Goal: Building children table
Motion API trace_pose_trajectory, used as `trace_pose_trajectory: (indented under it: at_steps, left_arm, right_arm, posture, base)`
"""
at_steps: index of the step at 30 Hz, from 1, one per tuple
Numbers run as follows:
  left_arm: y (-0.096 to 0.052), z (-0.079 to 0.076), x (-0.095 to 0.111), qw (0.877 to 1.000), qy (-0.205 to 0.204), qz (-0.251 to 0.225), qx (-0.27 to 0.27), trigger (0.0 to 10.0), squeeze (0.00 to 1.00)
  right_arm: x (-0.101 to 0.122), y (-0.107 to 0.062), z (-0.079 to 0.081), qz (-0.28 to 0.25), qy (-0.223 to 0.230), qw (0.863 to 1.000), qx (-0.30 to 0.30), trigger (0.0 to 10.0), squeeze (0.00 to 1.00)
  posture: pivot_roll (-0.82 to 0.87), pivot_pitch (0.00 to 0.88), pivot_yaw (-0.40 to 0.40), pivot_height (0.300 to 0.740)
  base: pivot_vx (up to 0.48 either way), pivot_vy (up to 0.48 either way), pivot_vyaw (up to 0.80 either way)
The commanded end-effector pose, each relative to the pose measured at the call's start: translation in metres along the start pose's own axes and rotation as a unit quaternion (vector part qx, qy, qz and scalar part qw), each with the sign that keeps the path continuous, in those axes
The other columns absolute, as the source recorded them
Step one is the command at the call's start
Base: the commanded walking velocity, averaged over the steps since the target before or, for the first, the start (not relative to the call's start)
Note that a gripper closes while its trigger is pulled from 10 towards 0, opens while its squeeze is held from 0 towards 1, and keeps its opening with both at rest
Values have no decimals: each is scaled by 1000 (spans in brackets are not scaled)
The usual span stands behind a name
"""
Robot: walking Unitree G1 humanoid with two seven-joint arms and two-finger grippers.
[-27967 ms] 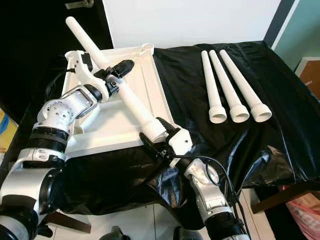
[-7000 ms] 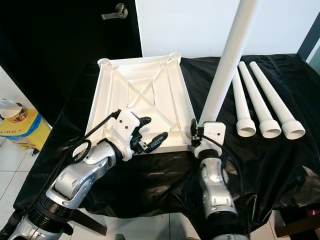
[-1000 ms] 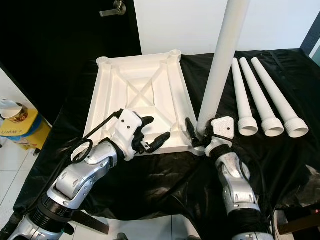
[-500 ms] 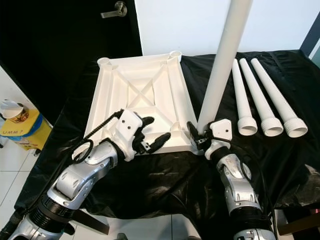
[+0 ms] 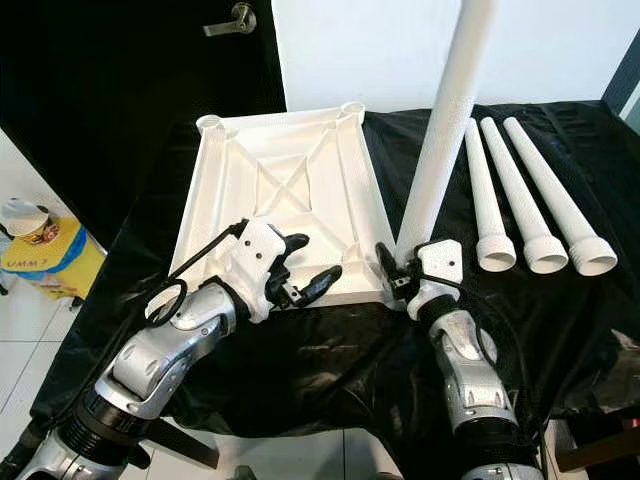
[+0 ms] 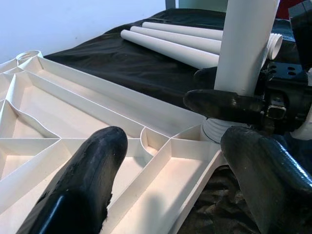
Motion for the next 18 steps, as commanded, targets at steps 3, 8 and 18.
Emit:
trace_pose_trajectory:
  at_steps: [3, 8, 18]
  left_arm:
    - [-1, -11, -8, 998, -3, 25, -53, 10000, 0]
    - [0, -11, -9, 998, -4, 27, -51, 10000, 0]
    - [0, -10, -10, 999, -5, 26, -45, 10000, 0]
  right_arm:
    - [-23, -8, 2, 63, 3, 998, -31, 10000, 0]
    - [-29, -11, 2, 92, 13, 991, -92, 10000, 0]
    - [-33, -18, 9, 126, 32, 976, -175, 10000, 0]
  posture:
    - [-32, 31, 45, 740]
    - [-34, 33, 40, 740]
    - [-27, 35, 32, 740]
  base:
    - [0, 0, 0]
    - [0, 0, 0]
    - [0, 0, 0]
Point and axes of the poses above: a point about 5 cm out from each wrist's last joint towards the gripper, its own y axis pointing out of the wrist towards the gripper, its own x axis along the axis of the wrist's last joint, z = x × y, the point moved 5 cm from there along y, pointing out of the wrist towards the gripper, and after that the axes turned 11 degrees about -y, right-handed, at the moved point
